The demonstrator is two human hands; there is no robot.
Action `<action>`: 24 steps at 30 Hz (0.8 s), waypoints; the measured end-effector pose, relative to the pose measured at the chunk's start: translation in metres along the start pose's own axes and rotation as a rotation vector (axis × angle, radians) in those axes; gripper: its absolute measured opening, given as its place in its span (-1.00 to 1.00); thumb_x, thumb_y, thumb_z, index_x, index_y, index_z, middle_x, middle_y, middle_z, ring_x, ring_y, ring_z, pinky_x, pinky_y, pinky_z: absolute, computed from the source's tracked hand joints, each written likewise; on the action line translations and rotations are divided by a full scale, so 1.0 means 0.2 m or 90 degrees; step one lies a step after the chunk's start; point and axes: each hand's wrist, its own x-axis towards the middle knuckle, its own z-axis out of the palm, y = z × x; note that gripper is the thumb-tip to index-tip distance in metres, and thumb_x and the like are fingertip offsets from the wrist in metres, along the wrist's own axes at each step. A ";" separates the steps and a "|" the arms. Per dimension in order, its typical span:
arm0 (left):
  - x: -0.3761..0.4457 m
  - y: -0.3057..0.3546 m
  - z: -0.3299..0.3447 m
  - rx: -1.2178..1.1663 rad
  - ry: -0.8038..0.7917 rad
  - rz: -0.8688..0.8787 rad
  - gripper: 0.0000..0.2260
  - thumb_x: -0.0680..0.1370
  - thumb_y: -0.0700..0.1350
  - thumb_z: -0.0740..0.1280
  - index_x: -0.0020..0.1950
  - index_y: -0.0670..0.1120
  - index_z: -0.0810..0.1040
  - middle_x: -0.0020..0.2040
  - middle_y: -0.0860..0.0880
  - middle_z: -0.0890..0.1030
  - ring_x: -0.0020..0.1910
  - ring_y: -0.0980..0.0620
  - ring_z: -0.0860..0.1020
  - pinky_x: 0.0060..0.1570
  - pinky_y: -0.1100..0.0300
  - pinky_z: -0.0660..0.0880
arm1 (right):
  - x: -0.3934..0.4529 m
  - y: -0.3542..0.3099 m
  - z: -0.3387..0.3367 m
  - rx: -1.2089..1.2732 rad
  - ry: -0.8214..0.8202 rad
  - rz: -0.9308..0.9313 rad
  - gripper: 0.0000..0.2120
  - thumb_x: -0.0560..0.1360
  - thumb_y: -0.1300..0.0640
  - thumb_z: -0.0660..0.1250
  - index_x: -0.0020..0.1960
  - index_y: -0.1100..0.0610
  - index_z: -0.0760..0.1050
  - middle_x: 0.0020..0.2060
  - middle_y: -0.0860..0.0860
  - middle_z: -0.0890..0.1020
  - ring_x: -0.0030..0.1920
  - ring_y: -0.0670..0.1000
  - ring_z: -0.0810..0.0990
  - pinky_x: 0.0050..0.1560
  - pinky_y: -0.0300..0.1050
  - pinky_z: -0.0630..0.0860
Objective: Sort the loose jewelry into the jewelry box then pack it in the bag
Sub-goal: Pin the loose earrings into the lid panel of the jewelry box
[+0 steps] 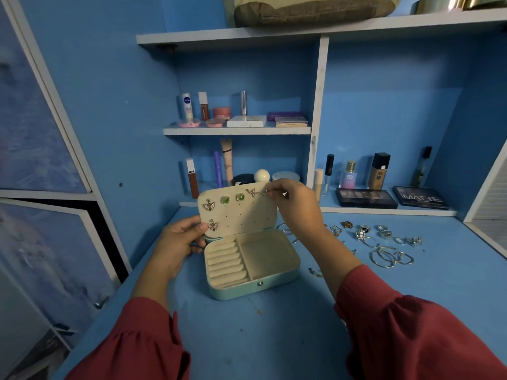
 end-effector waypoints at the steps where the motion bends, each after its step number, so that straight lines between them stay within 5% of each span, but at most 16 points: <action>1: 0.00 0.00 0.00 0.000 0.001 0.000 -0.81 0.56 -0.29 0.29 0.08 -0.10 0.62 -0.32 -0.06 0.59 -0.45 0.13 0.46 -0.44 0.30 0.45 | 0.00 -0.01 0.00 0.012 0.007 0.016 -0.89 0.54 0.15 0.32 0.02 0.03 0.59 -0.09 -0.05 0.60 -0.07 -0.03 0.56 -0.05 -0.07 0.54; 5: 0.00 0.00 0.00 0.002 0.001 -0.002 -0.81 0.55 -0.29 0.29 0.08 -0.10 0.63 -0.32 -0.06 0.59 -0.45 0.14 0.47 -0.43 0.30 0.47 | 0.01 -0.06 -0.02 0.049 0.007 0.092 -0.82 0.52 0.08 0.36 0.10 0.04 0.44 -0.28 -0.01 0.55 -0.25 -0.01 0.54 -0.24 -0.07 0.51; 10: -0.01 0.01 0.00 0.010 0.000 -0.001 -0.81 0.56 -0.29 0.29 0.08 -0.08 0.62 -0.38 -0.01 0.58 -0.45 0.15 0.47 -0.41 0.30 0.49 | 0.04 -0.10 -0.02 0.240 -0.029 0.263 -0.85 0.49 0.27 0.35 0.04 0.11 0.54 -0.31 0.07 0.64 -0.42 -0.07 0.57 -0.51 -0.31 0.43; 16: -0.02 0.02 0.00 0.014 0.000 -0.005 -0.81 0.55 -0.29 0.29 0.07 -0.08 0.63 -0.32 -0.05 0.59 -0.44 0.15 0.48 -0.38 0.28 0.51 | 0.06 -0.12 -0.06 0.443 -0.067 0.399 -0.93 0.55 0.23 0.30 0.01 0.18 0.52 -0.30 0.12 0.66 -0.37 -0.01 0.63 -0.33 -0.18 0.50; 24: -0.03 0.04 -0.02 -0.009 -0.032 -0.038 -0.88 0.52 -0.31 0.32 0.00 -0.20 0.62 -0.29 -0.06 0.66 -0.36 0.08 0.56 -0.29 0.21 0.58 | 0.04 -0.13 -0.13 0.442 -0.141 0.419 -0.80 0.55 0.05 0.33 -0.13 0.19 0.52 -0.41 0.08 0.65 -0.41 -0.04 0.63 -0.41 -0.24 0.48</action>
